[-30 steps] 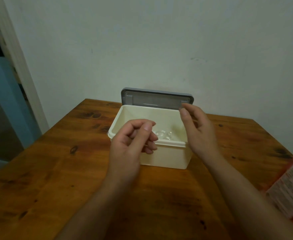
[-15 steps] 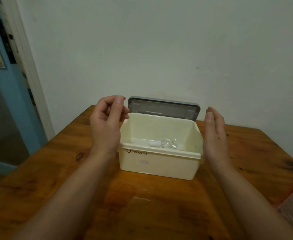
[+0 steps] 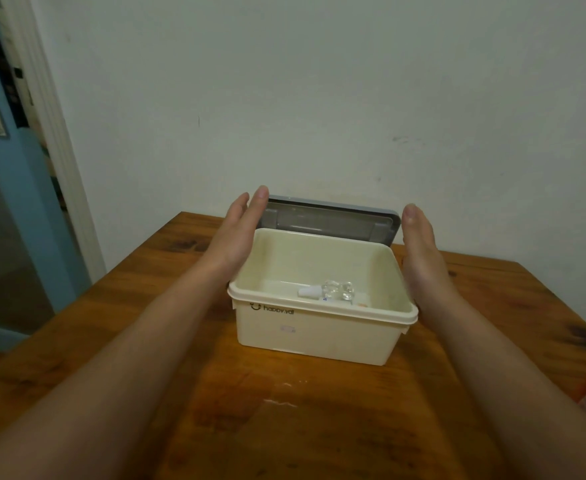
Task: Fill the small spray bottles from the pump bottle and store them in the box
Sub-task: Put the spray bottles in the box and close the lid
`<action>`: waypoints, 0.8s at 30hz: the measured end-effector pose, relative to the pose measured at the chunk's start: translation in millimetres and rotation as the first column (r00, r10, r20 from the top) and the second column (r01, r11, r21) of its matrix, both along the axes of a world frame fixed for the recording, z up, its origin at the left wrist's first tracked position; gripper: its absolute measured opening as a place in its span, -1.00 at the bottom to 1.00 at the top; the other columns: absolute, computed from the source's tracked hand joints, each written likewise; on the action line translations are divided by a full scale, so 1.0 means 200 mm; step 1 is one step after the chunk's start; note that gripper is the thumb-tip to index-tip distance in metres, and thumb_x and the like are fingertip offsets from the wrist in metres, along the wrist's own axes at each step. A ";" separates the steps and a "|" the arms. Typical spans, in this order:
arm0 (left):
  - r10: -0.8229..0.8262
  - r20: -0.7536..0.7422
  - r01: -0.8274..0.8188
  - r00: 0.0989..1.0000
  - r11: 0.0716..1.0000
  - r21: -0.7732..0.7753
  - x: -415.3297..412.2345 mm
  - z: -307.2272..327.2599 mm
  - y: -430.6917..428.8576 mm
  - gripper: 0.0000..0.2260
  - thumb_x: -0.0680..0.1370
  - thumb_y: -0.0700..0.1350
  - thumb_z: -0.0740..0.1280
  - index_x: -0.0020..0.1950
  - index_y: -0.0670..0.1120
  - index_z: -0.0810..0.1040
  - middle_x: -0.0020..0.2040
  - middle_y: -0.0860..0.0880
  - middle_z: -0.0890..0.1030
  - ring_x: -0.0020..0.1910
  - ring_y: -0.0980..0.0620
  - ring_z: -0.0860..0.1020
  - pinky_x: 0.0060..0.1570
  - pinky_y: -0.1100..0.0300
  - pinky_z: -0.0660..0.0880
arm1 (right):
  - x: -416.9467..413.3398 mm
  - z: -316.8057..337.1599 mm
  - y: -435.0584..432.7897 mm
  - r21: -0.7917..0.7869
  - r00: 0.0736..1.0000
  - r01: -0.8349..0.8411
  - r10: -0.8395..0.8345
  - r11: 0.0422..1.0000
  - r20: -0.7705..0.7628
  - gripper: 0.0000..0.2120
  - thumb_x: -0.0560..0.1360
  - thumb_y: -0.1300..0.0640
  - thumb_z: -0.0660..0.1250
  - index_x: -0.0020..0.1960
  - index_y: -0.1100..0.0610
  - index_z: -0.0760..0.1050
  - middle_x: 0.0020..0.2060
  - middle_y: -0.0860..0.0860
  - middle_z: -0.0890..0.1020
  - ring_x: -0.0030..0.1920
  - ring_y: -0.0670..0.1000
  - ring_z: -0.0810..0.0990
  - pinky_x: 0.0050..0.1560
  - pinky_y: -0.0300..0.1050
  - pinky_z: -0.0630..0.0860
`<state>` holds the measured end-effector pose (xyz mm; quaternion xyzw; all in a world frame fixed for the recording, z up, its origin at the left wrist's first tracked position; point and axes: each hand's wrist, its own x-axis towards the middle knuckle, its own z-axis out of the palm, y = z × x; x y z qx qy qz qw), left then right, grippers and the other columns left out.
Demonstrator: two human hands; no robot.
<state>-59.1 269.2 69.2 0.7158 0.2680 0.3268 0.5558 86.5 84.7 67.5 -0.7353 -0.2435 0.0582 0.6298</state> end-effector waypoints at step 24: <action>-0.137 -0.010 0.135 0.991 0.986 -0.096 0.04 -0.06 0.10 -0.07 0.23 0.61 0.12 0.47 0.11 0.28 0.42 0.09 0.40 0.41 0.06 0.35 0.43 -0.09 0.22 | 0.09 -0.03 0.02 -0.006 0.948 -0.110 0.104 0.994 -0.300 -0.51 0.53 -0.42 0.02 0.21 -0.12 0.42 -0.05 -0.10 0.62 -0.01 -0.03 0.64 0.13 0.02 0.56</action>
